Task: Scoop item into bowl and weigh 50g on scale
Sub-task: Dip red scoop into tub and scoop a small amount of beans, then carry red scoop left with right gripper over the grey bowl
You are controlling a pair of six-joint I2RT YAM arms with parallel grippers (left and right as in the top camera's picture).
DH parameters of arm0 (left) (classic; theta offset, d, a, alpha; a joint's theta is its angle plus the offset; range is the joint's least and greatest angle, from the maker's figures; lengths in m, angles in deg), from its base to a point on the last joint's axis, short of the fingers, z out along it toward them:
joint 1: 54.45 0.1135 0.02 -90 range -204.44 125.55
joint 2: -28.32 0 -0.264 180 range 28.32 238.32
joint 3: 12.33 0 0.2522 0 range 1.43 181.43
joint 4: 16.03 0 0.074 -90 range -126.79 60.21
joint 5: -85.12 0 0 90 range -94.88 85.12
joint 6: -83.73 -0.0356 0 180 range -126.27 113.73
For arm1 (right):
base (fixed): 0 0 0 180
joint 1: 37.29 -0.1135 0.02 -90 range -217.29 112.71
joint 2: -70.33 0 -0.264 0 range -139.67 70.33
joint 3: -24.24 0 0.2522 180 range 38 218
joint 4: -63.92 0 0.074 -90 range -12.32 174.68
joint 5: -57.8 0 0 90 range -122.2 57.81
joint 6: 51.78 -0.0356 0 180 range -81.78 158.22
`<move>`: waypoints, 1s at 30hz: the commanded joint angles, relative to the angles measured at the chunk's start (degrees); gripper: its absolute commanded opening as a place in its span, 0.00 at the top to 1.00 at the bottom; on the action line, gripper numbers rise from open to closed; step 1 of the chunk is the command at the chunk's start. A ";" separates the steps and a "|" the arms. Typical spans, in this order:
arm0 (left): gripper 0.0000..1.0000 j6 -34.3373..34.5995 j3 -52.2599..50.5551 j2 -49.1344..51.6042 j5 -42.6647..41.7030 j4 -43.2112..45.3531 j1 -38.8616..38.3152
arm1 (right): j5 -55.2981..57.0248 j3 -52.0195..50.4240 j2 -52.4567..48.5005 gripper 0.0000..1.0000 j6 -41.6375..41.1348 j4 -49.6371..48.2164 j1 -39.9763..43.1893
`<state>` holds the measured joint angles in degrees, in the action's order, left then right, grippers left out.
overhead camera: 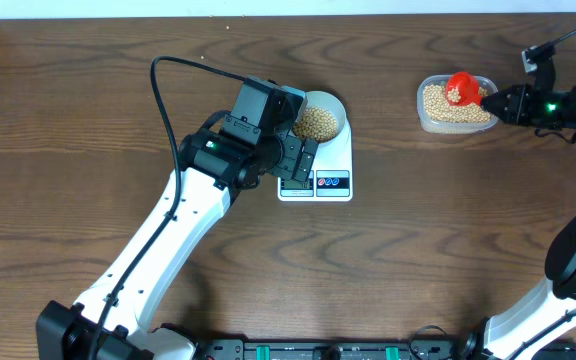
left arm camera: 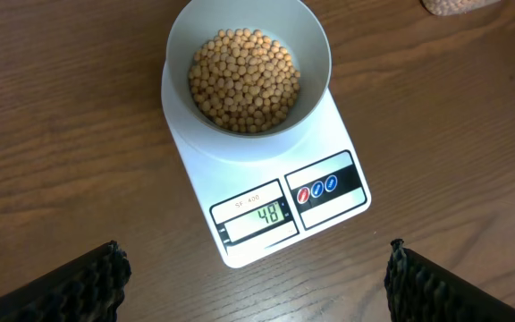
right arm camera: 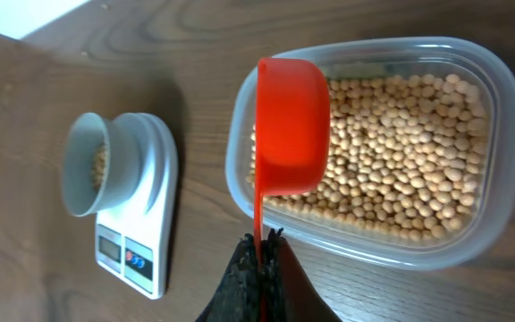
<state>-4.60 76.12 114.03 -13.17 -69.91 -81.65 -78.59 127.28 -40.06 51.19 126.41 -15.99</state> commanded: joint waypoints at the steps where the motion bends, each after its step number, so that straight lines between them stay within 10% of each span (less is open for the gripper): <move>1: 0.06 0.13 0.00 -0.74 -0.07 -0.17 0.13 | -7.32 -0.15 0.68 0.99 0.98 0.13 0.28; 30: 0.06 0.13 0.00 -0.74 -0.09 -0.17 0.13 | -12.79 -0.02 4.87 0.99 -3.34 -4.00 -11.65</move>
<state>-4.60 76.12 114.03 -13.17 -69.91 -81.65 -89.01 127.28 -36.48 49.33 123.15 -26.26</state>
